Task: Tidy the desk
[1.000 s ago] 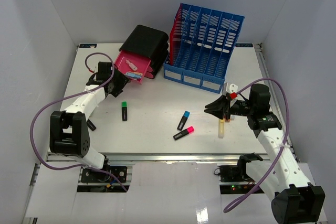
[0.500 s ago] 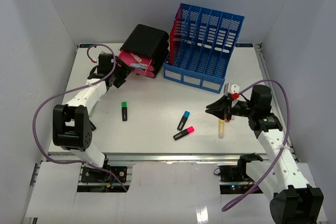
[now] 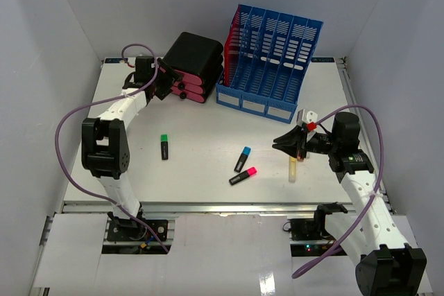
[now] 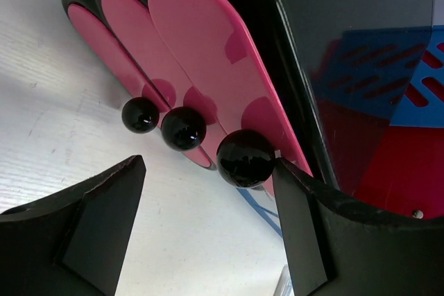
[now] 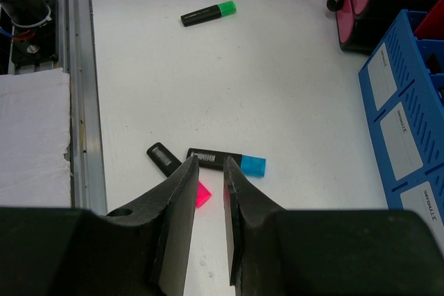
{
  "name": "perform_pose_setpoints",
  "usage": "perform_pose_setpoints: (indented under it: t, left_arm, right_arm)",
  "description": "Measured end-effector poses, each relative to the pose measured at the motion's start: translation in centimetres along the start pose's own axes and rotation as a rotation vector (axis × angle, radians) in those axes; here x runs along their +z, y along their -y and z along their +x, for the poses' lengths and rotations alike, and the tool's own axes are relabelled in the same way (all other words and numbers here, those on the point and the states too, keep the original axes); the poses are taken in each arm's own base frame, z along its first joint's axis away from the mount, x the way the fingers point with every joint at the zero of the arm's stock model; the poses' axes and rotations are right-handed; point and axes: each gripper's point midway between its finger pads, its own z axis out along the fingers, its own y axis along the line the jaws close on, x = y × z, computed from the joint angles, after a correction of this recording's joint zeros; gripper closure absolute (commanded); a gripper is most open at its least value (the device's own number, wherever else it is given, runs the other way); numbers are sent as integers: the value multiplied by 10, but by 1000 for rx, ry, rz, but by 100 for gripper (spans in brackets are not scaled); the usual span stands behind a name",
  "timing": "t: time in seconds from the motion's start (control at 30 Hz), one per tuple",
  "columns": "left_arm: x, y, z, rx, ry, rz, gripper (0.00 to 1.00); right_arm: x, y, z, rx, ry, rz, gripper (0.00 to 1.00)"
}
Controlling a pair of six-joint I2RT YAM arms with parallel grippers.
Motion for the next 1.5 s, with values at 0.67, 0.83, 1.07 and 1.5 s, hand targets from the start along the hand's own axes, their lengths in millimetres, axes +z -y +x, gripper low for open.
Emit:
perform_pose_setpoints:
  t: [0.67,0.83,1.07,1.5]
  left_arm:
    - [-1,23,-9,40,-67,181,10]
    - [-7,24,-13,43,-65,214,11]
    - [-15,15,-5,26,-78,209,35]
    - [-42,-8,-17,-21,1,170,47]
  right_arm:
    - [-2,6,4,14,-6,20,73]
    - [-3,7,4,15,-7,26,73]
    - [-4,8,5,20,-8,28,73]
    - [-4,8,5,21,-8,28,73]
